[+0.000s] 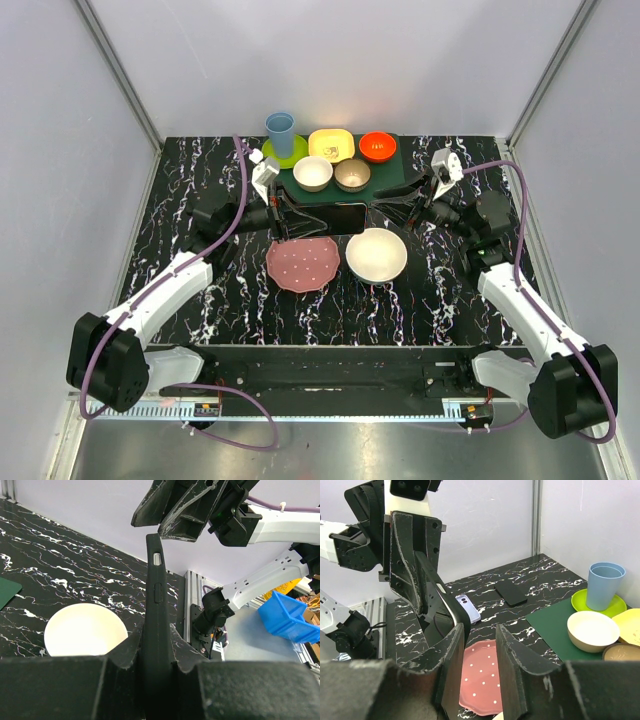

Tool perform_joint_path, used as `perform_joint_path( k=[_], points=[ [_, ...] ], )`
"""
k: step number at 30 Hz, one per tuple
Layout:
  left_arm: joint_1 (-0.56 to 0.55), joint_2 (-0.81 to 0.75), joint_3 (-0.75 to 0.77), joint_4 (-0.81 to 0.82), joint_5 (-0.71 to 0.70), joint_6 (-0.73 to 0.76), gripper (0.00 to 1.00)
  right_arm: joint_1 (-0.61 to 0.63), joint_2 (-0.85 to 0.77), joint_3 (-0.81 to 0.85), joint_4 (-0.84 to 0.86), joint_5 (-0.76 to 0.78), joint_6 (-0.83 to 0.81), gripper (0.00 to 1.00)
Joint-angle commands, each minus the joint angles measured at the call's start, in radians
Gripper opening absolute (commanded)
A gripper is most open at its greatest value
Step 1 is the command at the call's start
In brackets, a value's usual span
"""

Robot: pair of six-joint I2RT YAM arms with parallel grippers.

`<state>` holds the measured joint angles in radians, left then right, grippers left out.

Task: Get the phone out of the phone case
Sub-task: Remove the phone case from the phone.

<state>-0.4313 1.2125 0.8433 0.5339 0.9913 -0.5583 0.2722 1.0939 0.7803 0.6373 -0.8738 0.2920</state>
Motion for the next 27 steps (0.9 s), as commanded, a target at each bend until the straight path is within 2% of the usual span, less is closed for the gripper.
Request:
perform_joint_path(
  k=[1, 27],
  points=[
    [0.002, -0.019, 0.053, 0.106, 0.006, -0.008, 0.00, -0.005, -0.002, 0.000, 0.059, 0.010, 0.021, 0.37],
    [0.000, -0.013, 0.054, 0.098, 0.001, 0.000, 0.00, 0.009, 0.009, -0.001, 0.053, 0.009, 0.013, 0.37]
  ],
)
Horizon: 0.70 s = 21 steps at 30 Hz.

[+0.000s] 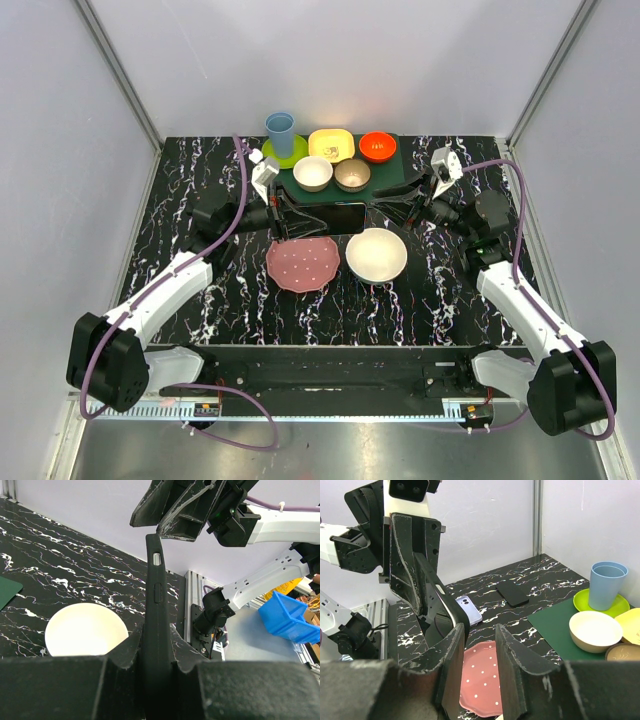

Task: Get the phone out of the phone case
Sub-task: Remove the phone case from the phone.

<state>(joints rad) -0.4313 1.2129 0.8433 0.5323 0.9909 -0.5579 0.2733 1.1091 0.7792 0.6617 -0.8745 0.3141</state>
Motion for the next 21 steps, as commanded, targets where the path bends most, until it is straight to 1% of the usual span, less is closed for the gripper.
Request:
perform_joint_path(
  k=[1, 5, 17, 21],
  points=[
    [0.000, -0.013, 0.054, 0.098, 0.002, 0.001, 0.00, 0.007, -0.006, -0.001, 0.035, 0.009, -0.006, 0.37],
    [0.000, -0.018, 0.056, 0.069, -0.012, 0.024, 0.00, 0.007, -0.022, -0.006, 0.052, 0.008, 0.013, 0.37],
    [0.002, -0.018, 0.054, 0.063, -0.018, 0.032, 0.00, 0.007, -0.018, -0.008, 0.065, -0.006, 0.031, 0.37],
    [0.002, -0.016, 0.056, 0.058, -0.023, 0.035, 0.00, 0.007, -0.020, -0.012, 0.093, -0.030, 0.051, 0.37]
  ],
)
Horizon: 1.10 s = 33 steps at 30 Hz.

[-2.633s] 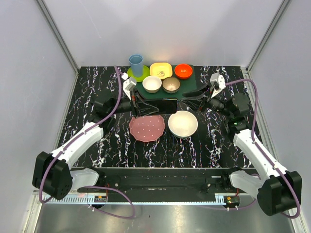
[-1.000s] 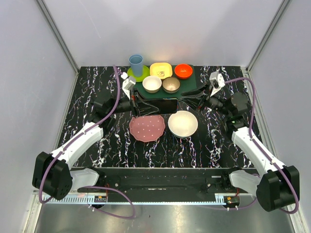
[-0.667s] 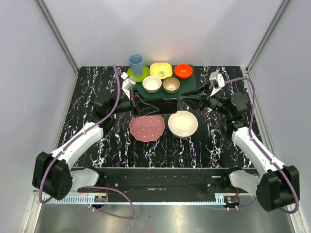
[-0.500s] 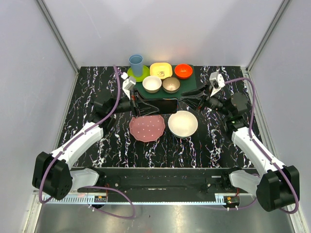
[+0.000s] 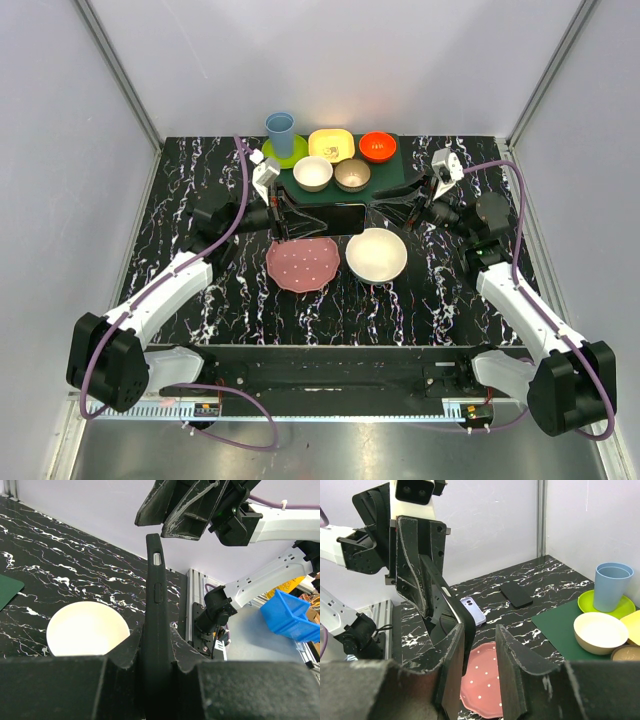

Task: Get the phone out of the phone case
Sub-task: Remove the phone case from the phone.

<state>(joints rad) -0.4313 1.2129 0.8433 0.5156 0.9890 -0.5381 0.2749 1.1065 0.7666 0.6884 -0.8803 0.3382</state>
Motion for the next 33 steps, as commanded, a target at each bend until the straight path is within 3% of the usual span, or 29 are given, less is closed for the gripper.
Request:
perform_joint_path(
  k=[1, 33],
  points=[
    [0.002, -0.016, 0.056, 0.075, -0.021, 0.013, 0.00, 0.006, -0.016, 0.000, 0.065, -0.025, 0.030, 0.37],
    [0.000, -0.004, 0.056, 0.121, 0.008, -0.023, 0.00, 0.037, 0.018, 0.022, -0.047, 0.096, -0.071, 0.35]
  ],
)
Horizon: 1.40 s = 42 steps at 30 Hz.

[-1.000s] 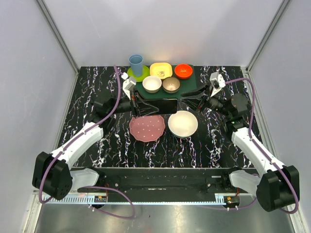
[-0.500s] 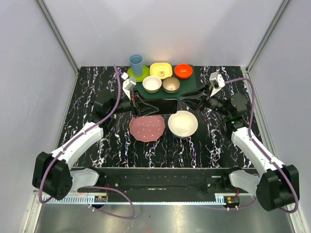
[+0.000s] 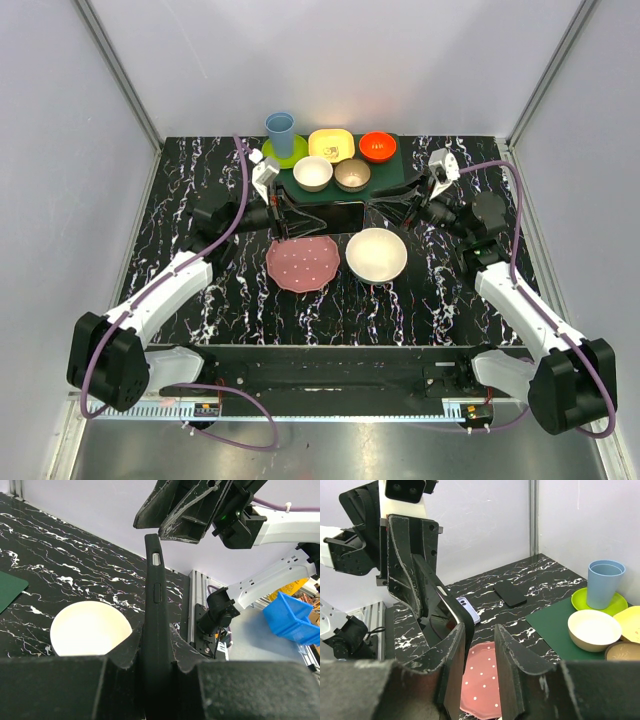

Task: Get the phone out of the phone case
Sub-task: Remove the phone case from the phone.

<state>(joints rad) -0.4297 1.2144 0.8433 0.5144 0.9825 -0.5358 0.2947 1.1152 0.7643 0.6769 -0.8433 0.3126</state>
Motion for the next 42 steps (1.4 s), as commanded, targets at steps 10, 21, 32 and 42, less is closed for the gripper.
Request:
perform_joint_path(
  k=[10, 21, 32, 42],
  points=[
    [-0.018, -0.003, 0.048, 0.194, 0.070, -0.079, 0.00, 0.043, 0.028, 0.038, -0.096, 0.125, -0.119, 0.35],
    [-0.024, -0.003, 0.039, 0.268, 0.104, -0.119, 0.00, 0.069, 0.057, 0.050, -0.132, 0.135, -0.152, 0.35],
    [-0.027, -0.006, 0.036, 0.269, 0.107, -0.113, 0.00, 0.127, 0.078, 0.061, -0.158, 0.092, -0.185, 0.35],
    [0.005, -0.021, 0.028, 0.182, 0.004, -0.058, 0.00, 0.046, -0.032, 0.092, -0.175, 0.078, -0.124, 0.39]
  ],
)
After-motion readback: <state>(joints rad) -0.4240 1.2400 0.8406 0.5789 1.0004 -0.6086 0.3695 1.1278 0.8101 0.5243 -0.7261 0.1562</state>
